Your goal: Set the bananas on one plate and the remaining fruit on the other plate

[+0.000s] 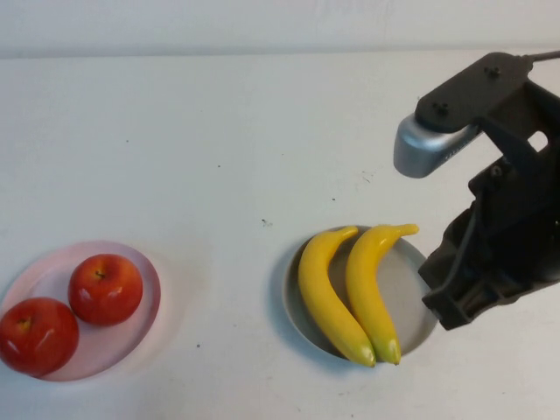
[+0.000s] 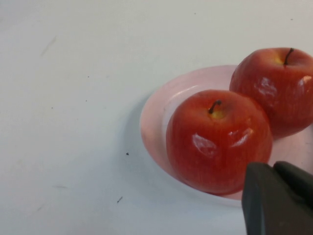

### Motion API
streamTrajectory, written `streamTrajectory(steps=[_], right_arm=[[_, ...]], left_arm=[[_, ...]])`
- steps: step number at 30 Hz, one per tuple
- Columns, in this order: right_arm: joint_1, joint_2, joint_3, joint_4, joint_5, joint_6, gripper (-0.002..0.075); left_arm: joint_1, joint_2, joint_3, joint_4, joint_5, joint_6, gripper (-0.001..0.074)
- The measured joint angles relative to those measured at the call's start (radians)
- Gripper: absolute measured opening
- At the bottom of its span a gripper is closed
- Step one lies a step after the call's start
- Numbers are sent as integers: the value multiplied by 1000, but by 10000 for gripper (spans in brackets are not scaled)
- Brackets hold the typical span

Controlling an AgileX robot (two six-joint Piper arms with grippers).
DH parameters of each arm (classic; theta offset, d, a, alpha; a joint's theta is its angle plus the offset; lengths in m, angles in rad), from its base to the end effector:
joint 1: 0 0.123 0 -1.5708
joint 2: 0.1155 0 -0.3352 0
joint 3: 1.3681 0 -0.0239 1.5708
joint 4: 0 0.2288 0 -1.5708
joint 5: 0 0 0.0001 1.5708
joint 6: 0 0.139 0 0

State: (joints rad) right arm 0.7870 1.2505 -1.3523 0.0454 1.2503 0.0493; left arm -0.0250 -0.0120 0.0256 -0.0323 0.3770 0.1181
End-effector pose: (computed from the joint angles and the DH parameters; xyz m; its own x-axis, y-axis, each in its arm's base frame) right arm 0.1509 0.1599 0.3964 -0.6609 -0.5730 -0.4846 -0.6818 0.7283 0.0685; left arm 0.0256 -0.0023 0.1567 -0.2942 0.0953 -0.9510 0.0625 0.9948 0.0804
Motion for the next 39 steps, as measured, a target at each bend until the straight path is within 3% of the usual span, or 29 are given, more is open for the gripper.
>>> streamTrajectory(steps=[4, 10, 14, 21, 29, 33, 39], right_arm=[[0, -14, 61, -32, -15, -4, -15], [-31, -140, 290, -90, -289, -49, -15], [-131, -254, 475, -92, -499, -49, -15], [-400, -535, 834, -68, -874, -49, -15], [-618, -924, 1137, -64, -1054, -49, -15], [-681, -1095, 1253, -63, -1146, -49, -15], [-689, -1236, 1366, -60, -1193, -49, -15]], left_arm=[[0, 0, 0, 0, 0, 0, -1], [0, 0, 0, 0, 0, 0, -2], [0, 0, 0, 0, 0, 0, -1], [0, 0, 0, 0, 0, 0, -1], [0, 0, 0, 0, 0, 0, -1], [0, 0, 0, 0, 0, 0, -1], [0, 0, 0, 0, 0, 0, -2]])
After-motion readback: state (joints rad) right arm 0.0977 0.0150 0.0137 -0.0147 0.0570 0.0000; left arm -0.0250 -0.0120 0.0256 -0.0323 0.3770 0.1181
